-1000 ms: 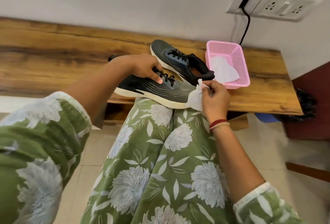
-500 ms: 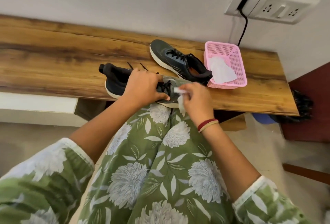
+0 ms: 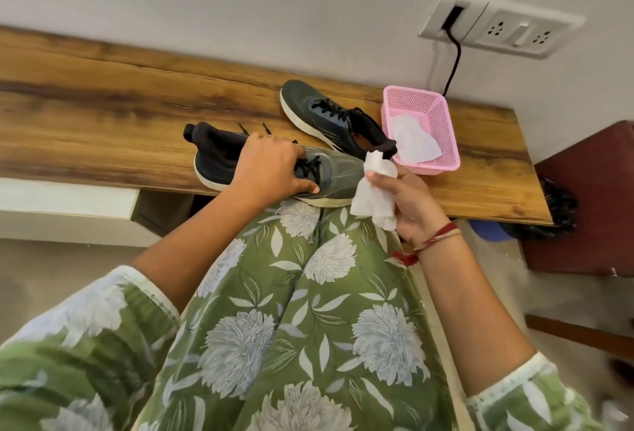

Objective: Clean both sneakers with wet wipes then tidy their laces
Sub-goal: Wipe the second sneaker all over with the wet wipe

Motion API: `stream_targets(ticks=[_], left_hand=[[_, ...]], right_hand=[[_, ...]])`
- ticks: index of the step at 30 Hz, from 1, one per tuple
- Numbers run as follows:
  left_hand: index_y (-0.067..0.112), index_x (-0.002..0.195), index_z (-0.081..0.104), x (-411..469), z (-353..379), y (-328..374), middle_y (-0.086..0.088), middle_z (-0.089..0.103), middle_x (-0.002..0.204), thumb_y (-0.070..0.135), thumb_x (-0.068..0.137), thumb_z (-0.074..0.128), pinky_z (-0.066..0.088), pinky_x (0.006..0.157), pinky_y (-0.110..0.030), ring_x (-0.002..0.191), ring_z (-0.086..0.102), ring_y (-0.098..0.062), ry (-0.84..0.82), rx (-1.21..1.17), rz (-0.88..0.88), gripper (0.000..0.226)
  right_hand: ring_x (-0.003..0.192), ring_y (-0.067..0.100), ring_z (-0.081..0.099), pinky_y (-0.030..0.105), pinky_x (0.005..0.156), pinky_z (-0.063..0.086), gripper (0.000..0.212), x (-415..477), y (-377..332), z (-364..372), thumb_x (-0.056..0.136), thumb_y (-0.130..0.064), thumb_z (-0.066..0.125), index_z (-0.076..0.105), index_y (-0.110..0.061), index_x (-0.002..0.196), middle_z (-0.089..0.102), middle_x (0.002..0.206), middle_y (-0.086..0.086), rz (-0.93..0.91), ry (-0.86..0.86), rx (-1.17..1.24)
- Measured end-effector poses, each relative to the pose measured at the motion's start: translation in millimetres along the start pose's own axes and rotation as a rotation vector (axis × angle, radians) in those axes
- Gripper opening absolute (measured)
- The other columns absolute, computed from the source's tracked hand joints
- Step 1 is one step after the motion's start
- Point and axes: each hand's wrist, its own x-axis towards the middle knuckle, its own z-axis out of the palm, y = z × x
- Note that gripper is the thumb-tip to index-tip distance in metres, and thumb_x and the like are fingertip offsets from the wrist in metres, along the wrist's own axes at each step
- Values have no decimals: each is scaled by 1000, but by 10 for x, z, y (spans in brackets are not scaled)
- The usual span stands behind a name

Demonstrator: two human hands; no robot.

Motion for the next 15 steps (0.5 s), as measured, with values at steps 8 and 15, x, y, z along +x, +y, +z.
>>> stream_targets(ticks=[8, 15], left_hand=[[23, 110, 65, -29, -5, 33, -1, 68, 92, 77, 70, 56, 36, 80, -35, 91, 61, -24, -9, 33, -5, 68], [23, 109, 65, -63, 22, 23, -2, 68, 95, 76, 70, 57, 35, 80, -35, 94, 60, -23, 14, 34, -10, 67]], right_hand=[[85, 22, 52, 23, 63, 33, 37, 177, -111, -103, 75, 1, 65, 42, -19, 97, 55, 101, 7, -593, 487, -854], [108, 19, 47, 33, 92, 37, 52, 205, 200, 207, 85, -36, 63, 44, -17, 130, 52, 119, 3, -619, 153, -1115]])
